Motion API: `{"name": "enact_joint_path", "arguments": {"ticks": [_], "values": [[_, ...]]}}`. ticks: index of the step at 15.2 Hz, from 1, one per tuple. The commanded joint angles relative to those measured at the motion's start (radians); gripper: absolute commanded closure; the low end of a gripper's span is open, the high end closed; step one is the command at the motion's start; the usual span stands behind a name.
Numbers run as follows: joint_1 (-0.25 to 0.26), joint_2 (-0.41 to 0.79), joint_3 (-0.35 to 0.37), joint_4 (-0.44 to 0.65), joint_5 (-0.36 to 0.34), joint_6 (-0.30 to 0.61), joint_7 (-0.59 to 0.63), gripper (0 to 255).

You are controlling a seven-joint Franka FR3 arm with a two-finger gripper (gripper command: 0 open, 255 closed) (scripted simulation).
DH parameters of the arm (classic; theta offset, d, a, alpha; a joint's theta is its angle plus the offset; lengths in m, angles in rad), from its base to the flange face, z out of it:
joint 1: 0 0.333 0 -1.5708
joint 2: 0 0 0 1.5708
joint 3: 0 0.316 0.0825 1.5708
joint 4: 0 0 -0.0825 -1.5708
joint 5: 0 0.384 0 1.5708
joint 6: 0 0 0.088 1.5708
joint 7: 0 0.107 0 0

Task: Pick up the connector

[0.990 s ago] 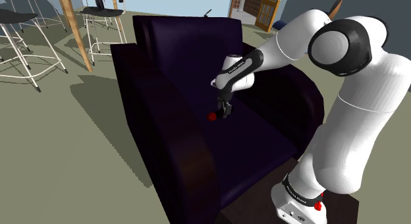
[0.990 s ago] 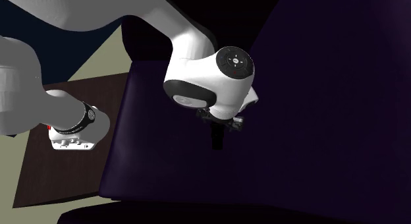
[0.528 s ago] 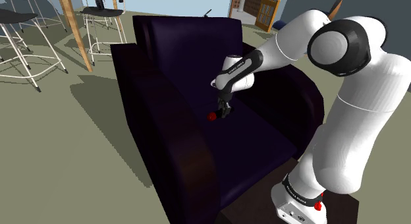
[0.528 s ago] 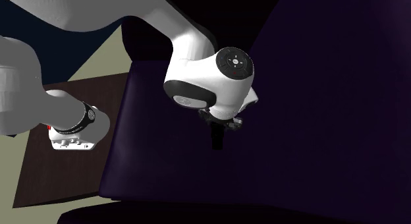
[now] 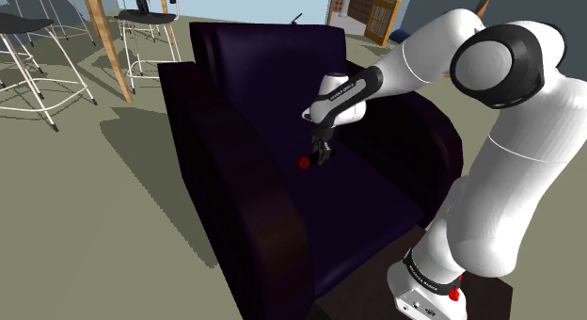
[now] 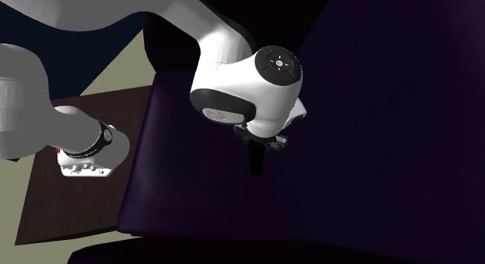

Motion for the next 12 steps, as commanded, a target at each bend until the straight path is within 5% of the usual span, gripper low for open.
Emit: {"name": "enact_joint_path", "arguments": {"ticks": [1, 12], "values": [[0.003, -0.024, -0.005, 0.008, -0.019, -0.029, 0.013, 255], [0.01, -0.119, -0.012, 0.045, -0.084, -0.149, 0.06, 255]]}}
